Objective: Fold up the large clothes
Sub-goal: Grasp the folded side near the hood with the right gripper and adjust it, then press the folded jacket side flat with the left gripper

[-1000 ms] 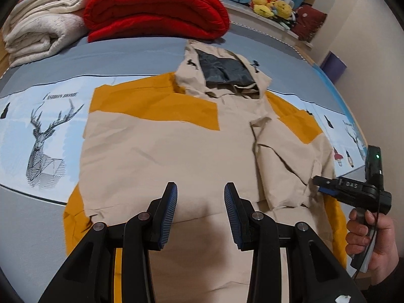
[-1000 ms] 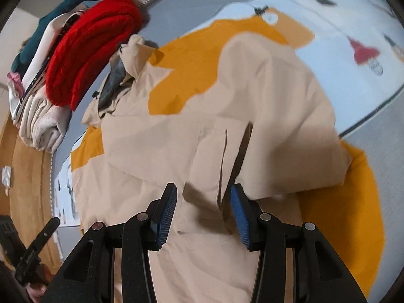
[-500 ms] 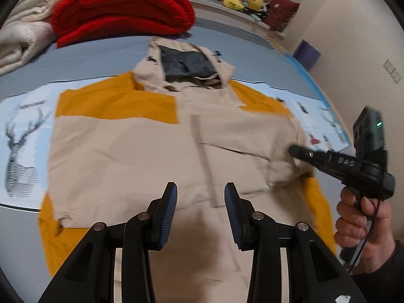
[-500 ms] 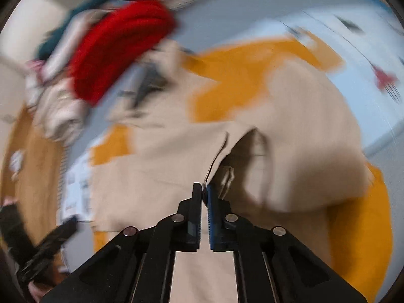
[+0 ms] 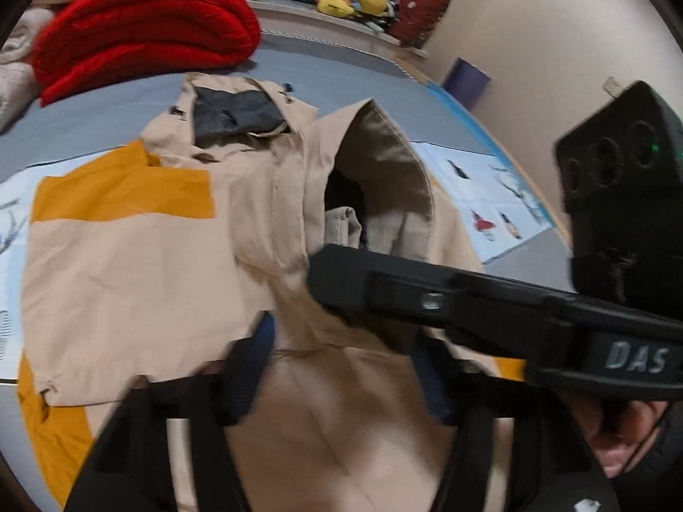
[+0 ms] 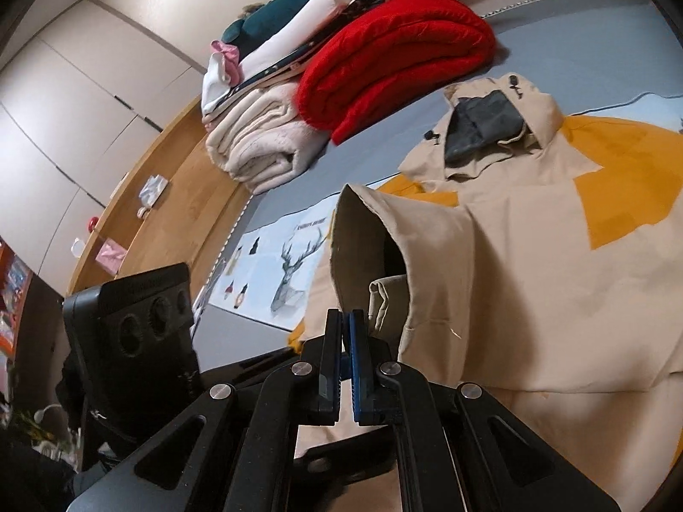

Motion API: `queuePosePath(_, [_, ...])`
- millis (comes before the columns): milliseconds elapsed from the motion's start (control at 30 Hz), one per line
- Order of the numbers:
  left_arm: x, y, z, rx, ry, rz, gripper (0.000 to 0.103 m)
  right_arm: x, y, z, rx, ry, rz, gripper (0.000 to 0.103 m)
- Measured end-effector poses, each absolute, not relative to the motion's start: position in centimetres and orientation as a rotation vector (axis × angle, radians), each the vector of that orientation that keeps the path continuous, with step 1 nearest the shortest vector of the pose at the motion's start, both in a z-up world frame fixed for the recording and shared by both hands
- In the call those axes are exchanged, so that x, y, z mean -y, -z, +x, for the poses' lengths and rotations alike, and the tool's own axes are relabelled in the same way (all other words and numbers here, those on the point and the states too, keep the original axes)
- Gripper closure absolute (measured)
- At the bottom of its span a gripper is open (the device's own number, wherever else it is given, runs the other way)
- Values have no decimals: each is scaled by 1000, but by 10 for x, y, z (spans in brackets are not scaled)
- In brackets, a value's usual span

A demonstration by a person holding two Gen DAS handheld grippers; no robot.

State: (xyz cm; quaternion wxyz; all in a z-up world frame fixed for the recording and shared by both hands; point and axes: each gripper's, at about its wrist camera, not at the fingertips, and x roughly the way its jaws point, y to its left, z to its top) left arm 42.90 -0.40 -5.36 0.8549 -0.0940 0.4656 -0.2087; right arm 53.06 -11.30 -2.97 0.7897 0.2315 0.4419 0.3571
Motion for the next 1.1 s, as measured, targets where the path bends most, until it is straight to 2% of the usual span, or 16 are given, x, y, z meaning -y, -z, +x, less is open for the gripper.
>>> queuePosePath(33, [-1,55,431,-984,425,-208,84,117,30,530,-947,-764,502,96])
queuePosePath(133, [-22,54,434,-979,333,-249,87,126,21,527,-894,-747,517,92])
queuePosePath(200, [-38,53,435,-977,270,-283,87,135,15,528,-854,-723,527,86])
queuePosePath(267, [-58,52,436,-975,210,-346,86,144,10,528,-814,-663,526,74])
queuePosePath(333, [-79,52,437,-983,175,-422,76,153,15,533,-832,-547,492,73])
queuePosePath(400, [-95,54,438,-990,175,-486,59,156,29,540,-903,-438,451,73])
queuePosePath(467, [-111,57,439,-1000,149,-532,58,162,45,547,-967,-356,448,73])
queuePosePath(533, [-124,63,440,-1023,99,-550,64,171,58,552,-1017,-292,478,73])
queuePosePath(567, [-131,68,441,-1045,62,-545,91,176,62,553,-1029,-267,486,73])
queuePosePath(600, [-139,72,442,-1063,26,-549,97,181,64,554,-1032,-244,496,73])
queuePosePath(833, [-196,93,430,-1082,-205,-701,98,230,85,558,-1070,19,573,73])
queuePosePath(867, [-201,99,430,-1104,-207,-727,95,240,94,558,-1092,69,601,73])
queuePosePath(900, [-204,107,432,-1147,-204,-746,87,250,104,558,-1123,114,625,73])
queuePosePath(967, [-211,112,430,-1167,-220,-772,81,264,122,555,-1198,199,646,73])
queuePosePath(1067, [-221,118,425,-1165,-249,-809,81,284,144,549,-1264,299,703,73])
queuePosePath(1100, [-226,121,425,-1170,-261,-814,83,289,148,548,-1273,304,722,73])
